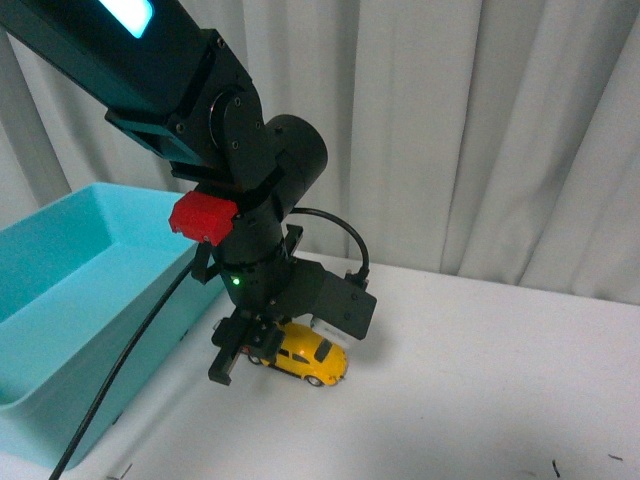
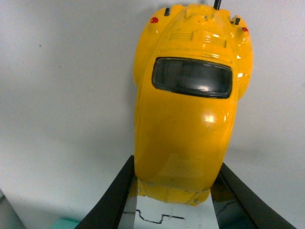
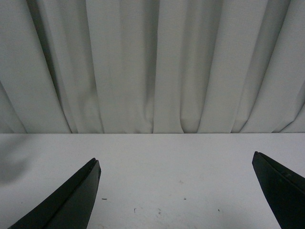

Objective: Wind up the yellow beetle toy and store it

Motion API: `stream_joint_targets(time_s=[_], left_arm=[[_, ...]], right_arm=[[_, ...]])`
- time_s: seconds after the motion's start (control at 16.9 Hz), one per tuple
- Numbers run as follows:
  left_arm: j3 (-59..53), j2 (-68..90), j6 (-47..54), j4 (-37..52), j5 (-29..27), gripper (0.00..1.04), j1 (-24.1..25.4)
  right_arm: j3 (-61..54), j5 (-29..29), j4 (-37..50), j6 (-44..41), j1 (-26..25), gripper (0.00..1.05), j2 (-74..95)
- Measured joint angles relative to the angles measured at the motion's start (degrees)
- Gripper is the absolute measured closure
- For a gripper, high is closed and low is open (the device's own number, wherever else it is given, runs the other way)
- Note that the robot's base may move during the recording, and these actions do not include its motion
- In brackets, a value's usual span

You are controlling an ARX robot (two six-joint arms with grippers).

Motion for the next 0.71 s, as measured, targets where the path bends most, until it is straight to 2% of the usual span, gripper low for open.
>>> stream_joint_targets(time_s=[0.18,0.3,0.59,0.71], left_arm=[[0.7,-2.8,-1.3,-1.9,4.1,0.68,0.6],[2.9,-7.5,-4.8,-4.6,9.3,0.68,2.2],[10.4,-19.3,-19.3,-7.5,20.0,0.68,15.1],[12.1,-21.0,-26.3,-5.8,19.7,0.68,21.4]], right_arm=[[0.0,0.0,0.0,0.0,0.0,0.07,0.0],[0.0,0.0,0.0,0.0,0.0,0.07,0.0],[0.0,0.0,0.0,0.0,0.0,0.07,0.0],[0.0,0.0,0.0,0.0,0.0,0.07,0.0]])
